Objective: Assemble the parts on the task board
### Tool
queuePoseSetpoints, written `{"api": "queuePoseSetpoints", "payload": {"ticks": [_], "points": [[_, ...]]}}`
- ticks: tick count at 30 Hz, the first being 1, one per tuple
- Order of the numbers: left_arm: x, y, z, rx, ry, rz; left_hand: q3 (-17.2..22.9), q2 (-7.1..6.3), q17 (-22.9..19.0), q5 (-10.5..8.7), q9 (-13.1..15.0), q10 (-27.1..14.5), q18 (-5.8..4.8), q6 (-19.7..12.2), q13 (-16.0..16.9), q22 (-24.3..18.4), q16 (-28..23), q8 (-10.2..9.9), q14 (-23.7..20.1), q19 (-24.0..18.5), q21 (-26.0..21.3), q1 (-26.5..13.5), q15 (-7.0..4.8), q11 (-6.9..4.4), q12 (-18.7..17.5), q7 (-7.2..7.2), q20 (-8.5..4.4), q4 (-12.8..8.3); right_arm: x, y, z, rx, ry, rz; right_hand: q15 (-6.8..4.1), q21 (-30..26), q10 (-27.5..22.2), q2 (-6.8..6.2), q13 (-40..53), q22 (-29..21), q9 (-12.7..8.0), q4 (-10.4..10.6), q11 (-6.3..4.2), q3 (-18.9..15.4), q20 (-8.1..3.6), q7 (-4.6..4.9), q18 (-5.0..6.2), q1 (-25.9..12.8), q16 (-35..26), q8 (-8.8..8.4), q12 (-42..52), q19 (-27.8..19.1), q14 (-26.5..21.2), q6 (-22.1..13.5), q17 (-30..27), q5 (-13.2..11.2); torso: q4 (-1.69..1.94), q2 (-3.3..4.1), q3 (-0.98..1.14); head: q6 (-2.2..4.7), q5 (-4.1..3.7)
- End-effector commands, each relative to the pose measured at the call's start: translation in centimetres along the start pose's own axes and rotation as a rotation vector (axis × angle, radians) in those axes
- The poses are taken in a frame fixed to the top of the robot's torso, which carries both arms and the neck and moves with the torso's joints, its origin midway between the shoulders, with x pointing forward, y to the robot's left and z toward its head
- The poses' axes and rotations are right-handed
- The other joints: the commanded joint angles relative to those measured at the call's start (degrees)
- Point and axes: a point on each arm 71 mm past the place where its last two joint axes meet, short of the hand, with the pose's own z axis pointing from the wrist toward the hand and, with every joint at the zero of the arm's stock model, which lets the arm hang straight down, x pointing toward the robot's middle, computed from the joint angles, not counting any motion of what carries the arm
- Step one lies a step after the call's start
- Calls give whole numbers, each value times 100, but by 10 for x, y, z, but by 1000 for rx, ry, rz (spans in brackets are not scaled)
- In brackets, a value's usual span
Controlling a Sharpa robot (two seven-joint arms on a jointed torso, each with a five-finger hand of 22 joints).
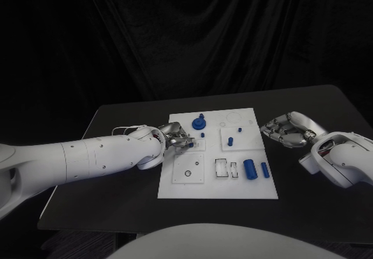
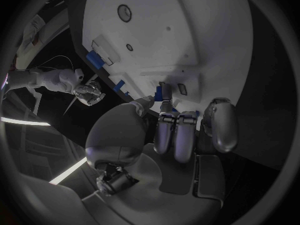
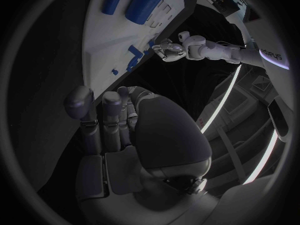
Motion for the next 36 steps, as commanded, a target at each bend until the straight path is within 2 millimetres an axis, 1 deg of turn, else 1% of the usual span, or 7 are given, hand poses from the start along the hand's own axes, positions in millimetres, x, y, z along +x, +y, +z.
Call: {"api": "queuePoseSetpoints", "payload": {"ticks": [1,4,17,20,29,33,36], "points": [[8,1,-1,3,40,-2,-77,-26,1510,-25,-4,495,110,32,1447,1008,-3,-50,605,-26,-37,-52,38,49,-29,26,27,21,1,-1,0,14,9,2,15,-19,-40,-8,-10,637,8,-19,-20,24,1,0,118,35,-22,36,-28,-56,-43,-35,-8,33,-1,1,0,-1,6],[8,2,-2,6,42,-2,-121,-47,1510,21,-12,488,113,12,1443,1005,-3,-78,605,-32,-53,-32,42,54,-38,30,29,26,1,-2,-1,15,9,2,15,-19,-40,-8,-10,637,8,-19,-20,24,1,0,118,35,-22,36,-28,-56,-43,-35,-8,33,1,3,1,-1,6],[8,5,-7,-9,54,-4,-158,-54,1510,54,-22,529,113,-24,1467,1006,-3,-118,605,-31,-59,24,47,61,15,38,34,11,0,-2,-2,20,11,2,15,-19,-40,-8,-10,637,8,-19,-20,24,1,0,118,35,-22,36,-28,-56,-43,-35,-8,33,2,1,0,-1,4],[8,5,-9,-13,53,-6,-187,-60,1510,28,-17,603,112,-8,1509,1008,-3,-118,605,-26,-56,39,48,62,112,38,35,12,0,-3,-2,20,11,2,15,-19,-40,-8,-10,637,8,-19,-20,24,1,0,118,35,-22,36,-28,-56,-43,-35,-8,33,1,2,0,-1,10],[6,5,-13,3,24,-19,-318,-63,1510,-61,7,603,108,14,1509,1016,-3,-123,605,-2,-38,15,48,63,112,37,37,98,0,-3,-3,20,9,3,20,-21,-48,-17,-16,637,14,-28,-15,29,5,3,117,24,-23,40,-36,-61,-50,-35,-7,35,0,2,0,-1,1],[2,3,-19,38,-31,-27,-465,-102,1510,-45,148,603,82,33,1509,1056,-3,-66,605,89,88,138,25,38,112,8,19,108,-1,-4,-4,21,6,2,20,-21,-48,-17,-16,637,14,-28,-15,29,5,3,117,24,-23,40,-36,-61,-50,-35,-7,35,1,1,1,-1,-8],[-2,2,-26,70,-81,-5,-586,-90,1510,29,379,603,56,7,1509,1094,-3,40,605,168,211,268,6,20,112,-18,-3,111,-1,-4,-4,21,5,2,20,-21,-48,-17,-16,637,14,-28,-15,29,5,3,117,24,-23,40,-36,-61,-50,-35,-7,35,1,-1,2,-1,-22]]}}
